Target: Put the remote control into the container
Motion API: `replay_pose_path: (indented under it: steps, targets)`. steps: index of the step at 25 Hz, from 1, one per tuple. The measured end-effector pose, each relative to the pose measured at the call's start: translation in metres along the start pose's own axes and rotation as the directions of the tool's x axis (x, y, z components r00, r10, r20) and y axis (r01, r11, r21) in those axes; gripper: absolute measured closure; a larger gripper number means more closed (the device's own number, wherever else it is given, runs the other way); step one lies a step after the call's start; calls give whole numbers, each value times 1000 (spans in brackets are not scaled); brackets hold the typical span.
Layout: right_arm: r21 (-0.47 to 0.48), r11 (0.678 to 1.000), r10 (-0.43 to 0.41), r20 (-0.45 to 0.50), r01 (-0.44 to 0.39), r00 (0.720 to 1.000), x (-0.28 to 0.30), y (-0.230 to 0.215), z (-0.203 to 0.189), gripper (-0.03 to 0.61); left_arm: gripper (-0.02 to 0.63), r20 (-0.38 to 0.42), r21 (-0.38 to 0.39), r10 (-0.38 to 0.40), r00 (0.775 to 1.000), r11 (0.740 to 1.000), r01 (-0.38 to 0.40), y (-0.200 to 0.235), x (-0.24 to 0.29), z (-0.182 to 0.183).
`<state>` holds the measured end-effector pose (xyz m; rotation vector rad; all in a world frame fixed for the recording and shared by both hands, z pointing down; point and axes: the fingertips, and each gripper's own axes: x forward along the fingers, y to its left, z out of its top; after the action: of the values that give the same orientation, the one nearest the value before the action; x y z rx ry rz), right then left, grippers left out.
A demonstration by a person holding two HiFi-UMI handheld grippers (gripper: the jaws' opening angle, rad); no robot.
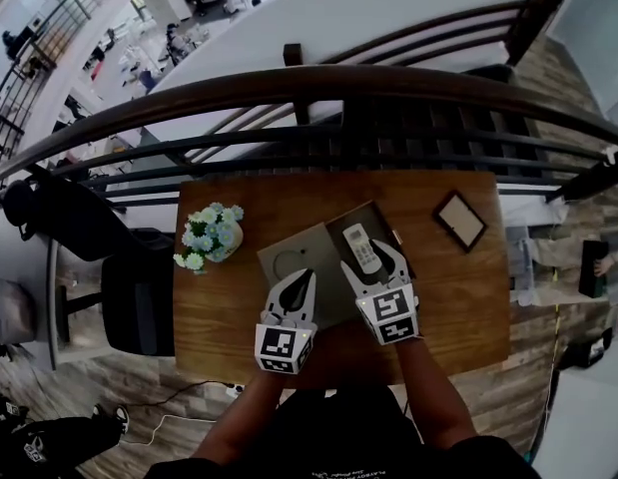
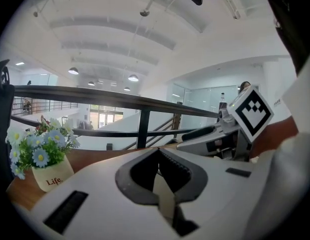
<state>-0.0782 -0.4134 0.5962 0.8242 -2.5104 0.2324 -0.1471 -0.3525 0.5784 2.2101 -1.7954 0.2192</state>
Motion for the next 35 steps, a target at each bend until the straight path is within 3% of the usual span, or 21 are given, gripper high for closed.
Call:
replay_pose_path:
  steps: [2,8,13,17,24,35]
  targets:
    - [-16,999,-26,62,27,998,-15,10,9,310,607,10,5,-11,1000,1000,11,-3,-11,1]
    - [-41,990,-122,204,133,971,-64,26,28,402,607,61,22,-50,997,999,48,-15,-36,13]
    - [-20,974,-214,269,227,939,-99,32,39,537,607,91,25,-71,993,997,69,-24,-53,26]
    - [-5,966,-245,293,258,924,-119,41,42,549,607,113,-2,-55,992,998,55,-18,-70,32]
    - [3,947,-306,322,322,896,-143,57,42,551,607,136,36,-79,987,997,75,-21,-93,40]
    - [20,942,-323,330,336,887,-161,75,44,549,607,163,64,-114,980,992,105,-34,-119,47]
